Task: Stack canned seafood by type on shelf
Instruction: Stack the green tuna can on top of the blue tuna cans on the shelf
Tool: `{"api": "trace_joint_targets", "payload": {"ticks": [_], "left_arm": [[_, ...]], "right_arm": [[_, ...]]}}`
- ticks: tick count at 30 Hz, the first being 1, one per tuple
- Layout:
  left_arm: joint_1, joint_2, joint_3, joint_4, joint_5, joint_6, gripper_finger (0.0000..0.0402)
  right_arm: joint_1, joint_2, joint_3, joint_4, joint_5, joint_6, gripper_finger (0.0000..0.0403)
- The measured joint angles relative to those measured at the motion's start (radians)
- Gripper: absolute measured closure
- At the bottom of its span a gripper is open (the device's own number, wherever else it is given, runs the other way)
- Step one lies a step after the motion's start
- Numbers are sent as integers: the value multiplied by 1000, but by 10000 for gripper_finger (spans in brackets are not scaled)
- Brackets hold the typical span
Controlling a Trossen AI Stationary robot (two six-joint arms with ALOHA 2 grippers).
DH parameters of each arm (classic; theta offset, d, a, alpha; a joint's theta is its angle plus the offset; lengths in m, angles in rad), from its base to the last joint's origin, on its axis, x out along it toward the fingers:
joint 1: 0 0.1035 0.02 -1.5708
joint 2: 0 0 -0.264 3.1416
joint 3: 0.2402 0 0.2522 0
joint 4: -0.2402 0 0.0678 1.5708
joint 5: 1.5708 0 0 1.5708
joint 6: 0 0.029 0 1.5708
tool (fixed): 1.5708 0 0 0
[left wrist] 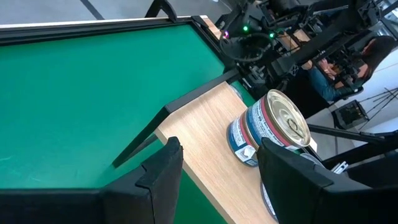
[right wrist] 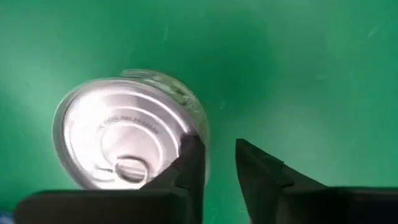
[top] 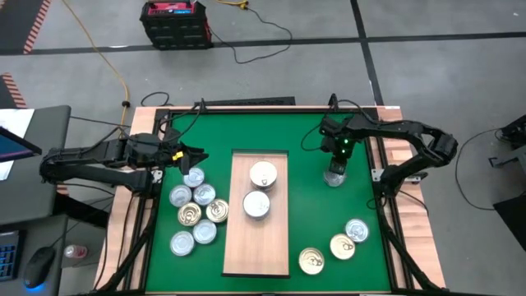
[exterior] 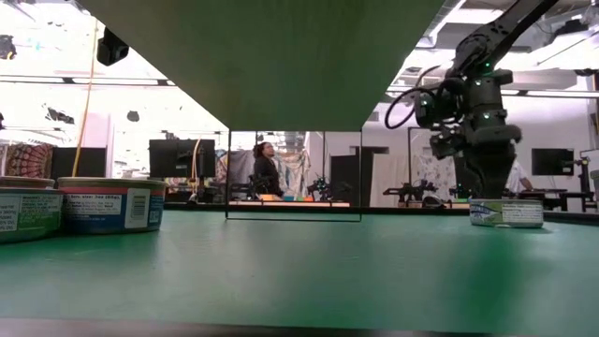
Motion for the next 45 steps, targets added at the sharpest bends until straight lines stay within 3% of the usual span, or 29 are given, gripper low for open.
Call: {"api": "trace_joint_targets", "payload": {"ticks": [9, 26, 29, 37, 40, 45], "left_arm": [[0, 0, 0, 0, 0, 2, 203], [0, 0, 0, 1, 17, 21, 203], [0, 0, 0, 2, 13, 24, 203], [0, 0, 0, 3, 16, 22, 203], [0, 0, 0, 3, 16, 20, 203], [0, 0, 0, 3, 18, 19, 203]], "right_arm": [[-5, 1, -2, -17, -52, -16, 387], [47, -93, 195, -156, -61, 58, 393], [49, -97, 197, -159, -57, 83, 372], [-12, -76, 129, -143, -88, 190, 248], [-47, -60, 83, -125, -100, 172, 245], [-62, -48, 23, -64, -102, 124, 274]]}}
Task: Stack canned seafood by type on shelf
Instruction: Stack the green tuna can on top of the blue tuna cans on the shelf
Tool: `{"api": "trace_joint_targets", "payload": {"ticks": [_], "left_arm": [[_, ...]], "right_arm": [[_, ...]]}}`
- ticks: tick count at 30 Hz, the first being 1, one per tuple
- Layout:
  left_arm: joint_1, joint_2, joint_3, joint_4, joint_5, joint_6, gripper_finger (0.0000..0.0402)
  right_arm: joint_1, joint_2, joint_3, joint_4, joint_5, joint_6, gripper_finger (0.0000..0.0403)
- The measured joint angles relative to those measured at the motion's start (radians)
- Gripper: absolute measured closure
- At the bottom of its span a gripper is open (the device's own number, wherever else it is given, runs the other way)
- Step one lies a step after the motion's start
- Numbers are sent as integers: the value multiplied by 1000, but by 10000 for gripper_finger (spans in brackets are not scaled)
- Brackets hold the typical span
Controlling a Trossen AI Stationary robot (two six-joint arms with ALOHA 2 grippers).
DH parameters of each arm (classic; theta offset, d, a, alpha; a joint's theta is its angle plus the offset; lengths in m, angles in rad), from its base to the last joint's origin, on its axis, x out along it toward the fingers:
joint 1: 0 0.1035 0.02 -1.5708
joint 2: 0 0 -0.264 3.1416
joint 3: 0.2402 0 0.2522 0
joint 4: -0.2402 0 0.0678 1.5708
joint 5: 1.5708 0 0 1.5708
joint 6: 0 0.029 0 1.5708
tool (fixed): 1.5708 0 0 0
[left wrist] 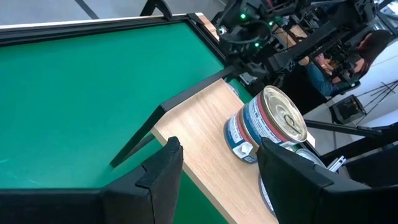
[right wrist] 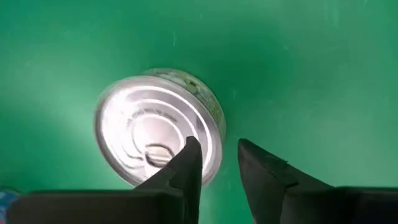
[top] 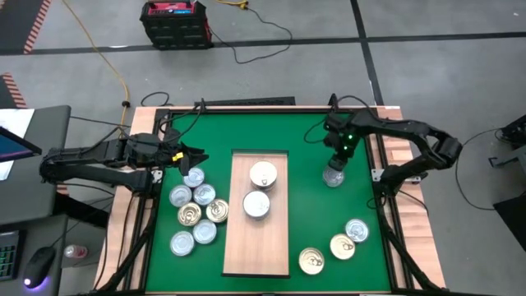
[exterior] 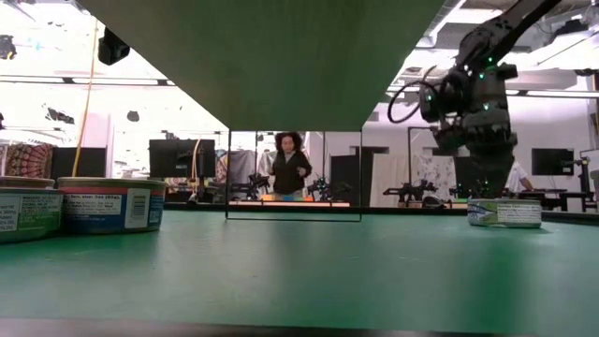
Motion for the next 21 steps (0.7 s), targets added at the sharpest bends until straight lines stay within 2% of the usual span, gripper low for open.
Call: {"api": "trace_joint_targets", "payload": {"ticks": [10, 16, 21], "left_arm": [[0, 0, 0, 0, 0, -2, 203], [0, 0, 0, 0, -1, -2, 203], [0, 0, 0, 0, -1, -2, 203]], "right_arm": [[-8, -2, -61, 67, -6, -14, 315], [-41, 8, -61, 59, -20, 9, 389], [-46, 36, -58, 47, 77, 110, 375]]}}
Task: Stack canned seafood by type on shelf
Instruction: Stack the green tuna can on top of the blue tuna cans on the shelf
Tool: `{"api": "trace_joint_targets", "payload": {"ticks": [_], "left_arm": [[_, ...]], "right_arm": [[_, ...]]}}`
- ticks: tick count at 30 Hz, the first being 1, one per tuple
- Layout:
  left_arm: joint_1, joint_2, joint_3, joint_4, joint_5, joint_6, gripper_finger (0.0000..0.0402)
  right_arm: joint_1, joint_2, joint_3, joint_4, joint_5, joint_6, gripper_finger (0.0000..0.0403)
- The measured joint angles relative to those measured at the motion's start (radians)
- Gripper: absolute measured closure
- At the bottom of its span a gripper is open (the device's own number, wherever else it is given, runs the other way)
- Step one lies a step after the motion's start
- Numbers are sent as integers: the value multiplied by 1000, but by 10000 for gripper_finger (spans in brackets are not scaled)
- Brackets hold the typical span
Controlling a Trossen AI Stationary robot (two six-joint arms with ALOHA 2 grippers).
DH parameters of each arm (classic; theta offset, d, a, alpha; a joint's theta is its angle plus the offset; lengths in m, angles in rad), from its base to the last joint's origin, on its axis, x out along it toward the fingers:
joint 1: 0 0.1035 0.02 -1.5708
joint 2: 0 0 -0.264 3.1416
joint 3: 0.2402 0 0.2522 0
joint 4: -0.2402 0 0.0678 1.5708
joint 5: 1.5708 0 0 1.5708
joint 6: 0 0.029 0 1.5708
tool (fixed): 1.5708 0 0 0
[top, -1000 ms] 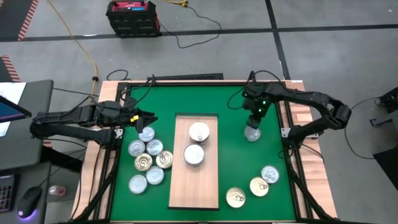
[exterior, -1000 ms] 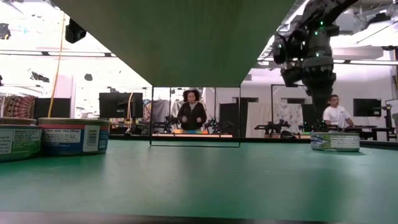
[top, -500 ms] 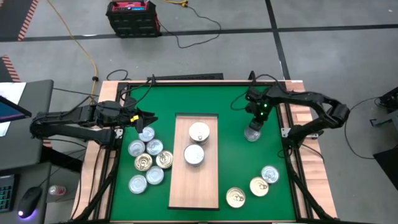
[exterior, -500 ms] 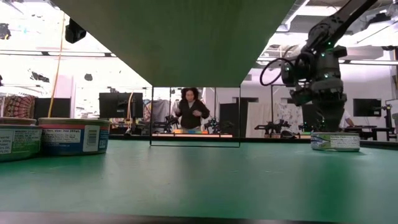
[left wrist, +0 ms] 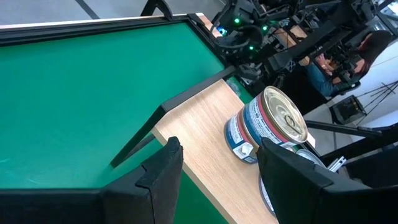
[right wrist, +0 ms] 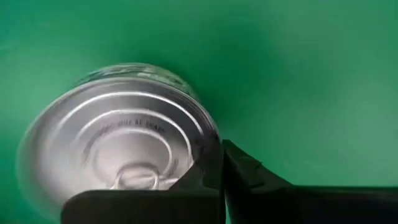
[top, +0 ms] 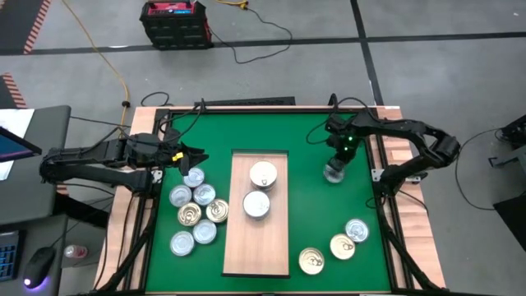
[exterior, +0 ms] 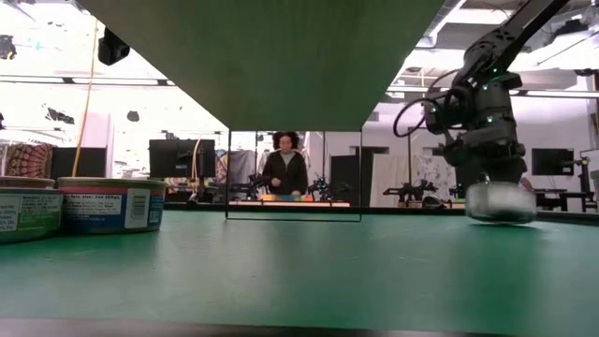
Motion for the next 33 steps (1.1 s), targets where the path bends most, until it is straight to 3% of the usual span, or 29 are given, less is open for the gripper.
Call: {"api": "trace_joint_targets", "payload": {"ticks": [3, 8, 14, 19, 25, 29, 33], "left_arm": [[0, 0, 0, 0, 0, -2, 203], [0, 0, 0, 0, 0, -4, 203], [0, 0, 0, 0, 2, -9, 203], [0, 0, 0, 0, 6, -12, 203], [0, 0, 0, 0, 5, -12, 203], [0, 0, 0, 0, 5, -16, 203], [0, 0, 0, 1, 4, -21, 203]], "right_arm": [[-7, 20, -6, 5, 66, 59, 379], [-28, 43, -5, 0, 60, 64, 391], [-54, 40, 8, 12, 61, 76, 354], [-69, 16, 105, -55, 70, -18, 343], [-5, -21, 241, -175, 83, -200, 337], [85, -22, 317, -289, 29, -355, 295], [172, -22, 324, -328, 25, -453, 210]]}}
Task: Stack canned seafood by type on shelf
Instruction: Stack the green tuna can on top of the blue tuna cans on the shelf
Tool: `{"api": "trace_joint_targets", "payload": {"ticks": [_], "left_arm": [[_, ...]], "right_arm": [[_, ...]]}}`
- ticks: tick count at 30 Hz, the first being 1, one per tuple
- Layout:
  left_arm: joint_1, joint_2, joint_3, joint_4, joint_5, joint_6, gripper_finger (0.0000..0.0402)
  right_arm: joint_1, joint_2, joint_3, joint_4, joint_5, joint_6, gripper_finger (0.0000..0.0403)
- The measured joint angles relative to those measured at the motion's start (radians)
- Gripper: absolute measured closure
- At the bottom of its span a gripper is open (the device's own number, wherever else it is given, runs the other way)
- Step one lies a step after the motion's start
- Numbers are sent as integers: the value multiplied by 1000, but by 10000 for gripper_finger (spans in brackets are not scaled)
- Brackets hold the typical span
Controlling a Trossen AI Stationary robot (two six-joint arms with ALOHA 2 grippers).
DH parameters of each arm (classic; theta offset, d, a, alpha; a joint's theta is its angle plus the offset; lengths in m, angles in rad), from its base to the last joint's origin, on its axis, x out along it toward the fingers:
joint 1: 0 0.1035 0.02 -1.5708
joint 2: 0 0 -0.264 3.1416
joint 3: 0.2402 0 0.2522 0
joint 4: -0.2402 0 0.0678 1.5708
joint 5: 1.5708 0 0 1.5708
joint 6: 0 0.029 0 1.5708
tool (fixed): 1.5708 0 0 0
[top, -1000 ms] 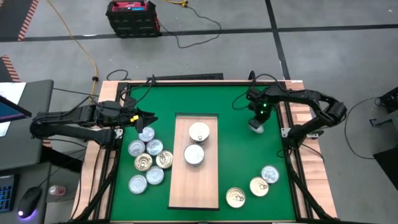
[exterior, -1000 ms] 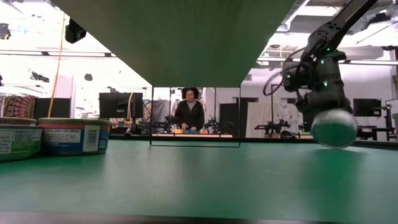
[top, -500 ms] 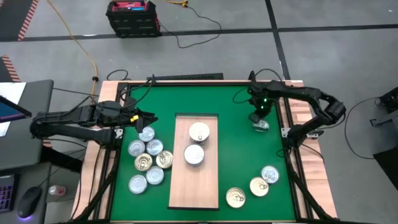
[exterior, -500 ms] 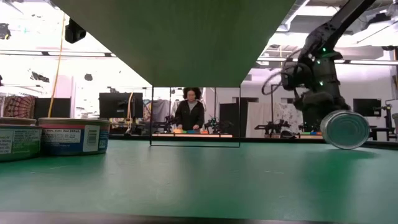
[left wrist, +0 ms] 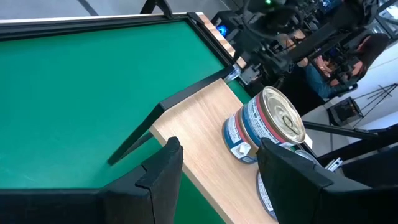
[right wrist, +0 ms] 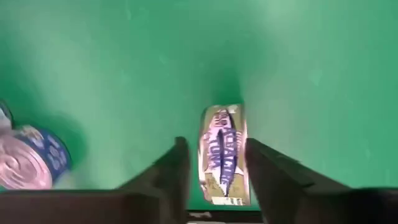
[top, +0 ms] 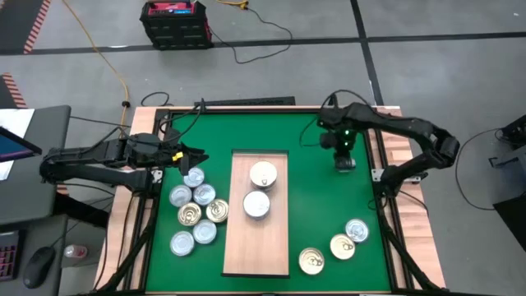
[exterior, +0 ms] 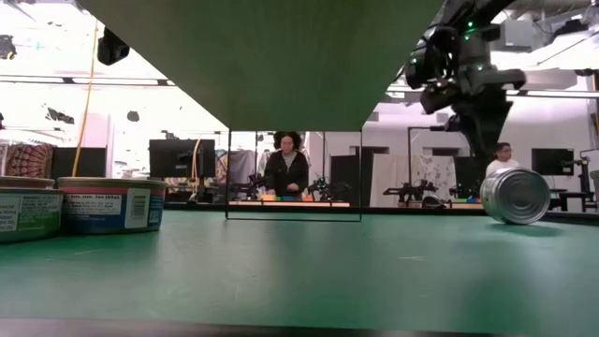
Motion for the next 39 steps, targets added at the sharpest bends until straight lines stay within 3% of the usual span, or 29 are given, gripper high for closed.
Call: {"api": "trace_joint_targets", "payload": {"ticks": [7, 10, 13, 21, 31, 35, 39], "left_arm": [[0, 0, 0, 0, 2, -14, 203], [0, 0, 0, 0, 2, -14, 203], [0, 0, 0, 0, 2, -14, 203], [0, 0, 0, 0, 1, -8, 203], [0, 0, 0, -1, -6, 13, 203], [0, 0, 0, -1, -10, 13, 203], [0, 0, 0, -1, -10, 8, 203]], "right_arm": [[48, 4, -16, 13, 154, -63, 59], [31, 5, -31, 9, 151, -63, 31], [28, 4, -50, 6, 143, -60, 28], [32, 4, -186, 84, 161, -41, 75], [146, 3, -207, 115, 146, -43, 243], [246, 4, -165, 65, 79, -30, 242], [396, -15, -33, -3, 75, -3, 242]]}}
